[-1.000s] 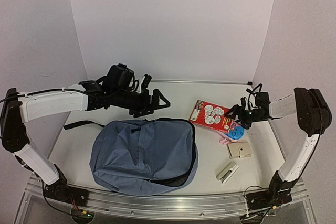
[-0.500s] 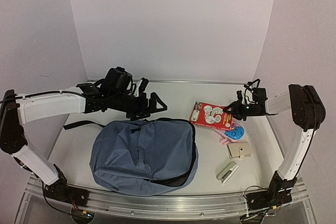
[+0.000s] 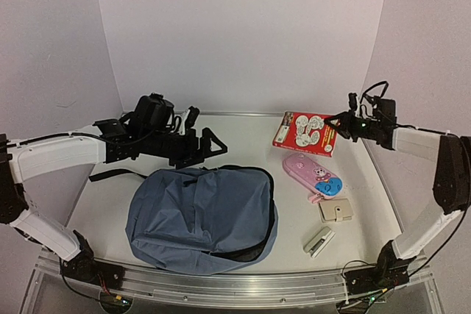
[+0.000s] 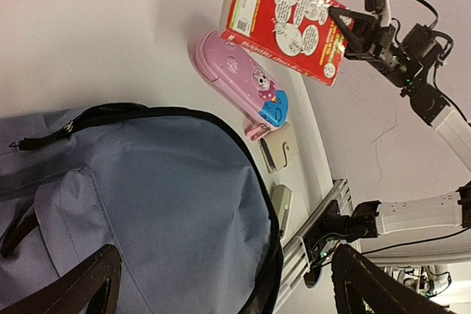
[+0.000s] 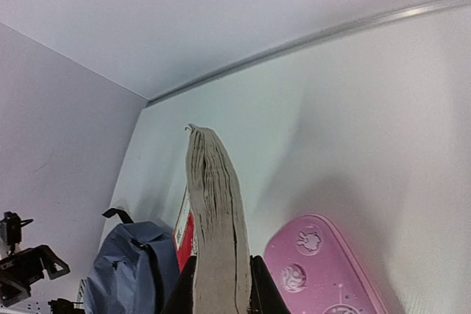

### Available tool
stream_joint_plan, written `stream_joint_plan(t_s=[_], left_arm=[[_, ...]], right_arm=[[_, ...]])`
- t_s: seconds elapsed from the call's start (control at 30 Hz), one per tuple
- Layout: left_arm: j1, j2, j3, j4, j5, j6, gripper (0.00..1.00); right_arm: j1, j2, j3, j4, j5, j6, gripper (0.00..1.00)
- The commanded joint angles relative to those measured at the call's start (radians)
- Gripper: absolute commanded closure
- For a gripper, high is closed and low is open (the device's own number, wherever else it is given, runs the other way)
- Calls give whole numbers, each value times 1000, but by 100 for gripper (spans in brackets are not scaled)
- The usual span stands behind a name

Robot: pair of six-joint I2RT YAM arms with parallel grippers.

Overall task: Pack the student bag
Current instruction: Pick up the book from the center of the board.

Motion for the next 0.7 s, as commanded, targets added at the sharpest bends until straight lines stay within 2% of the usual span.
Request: stream_joint_plan(t_s=[0.0,0.27,0.5,0.67], left_arm=[[-4,-75,-12,85,52,44,0],[-20,-54,18,232,241,59,0],[-57,-34,62,364,350,57,0],[-57,-41,62,387,340,57,0]], right_arm=[[15,-208,55,59,-100,114,100],[168,-418,76,39,-125,226,100],[285,-464,69,21,-116,247,100],[348,-459,58,13,-128,239,100]])
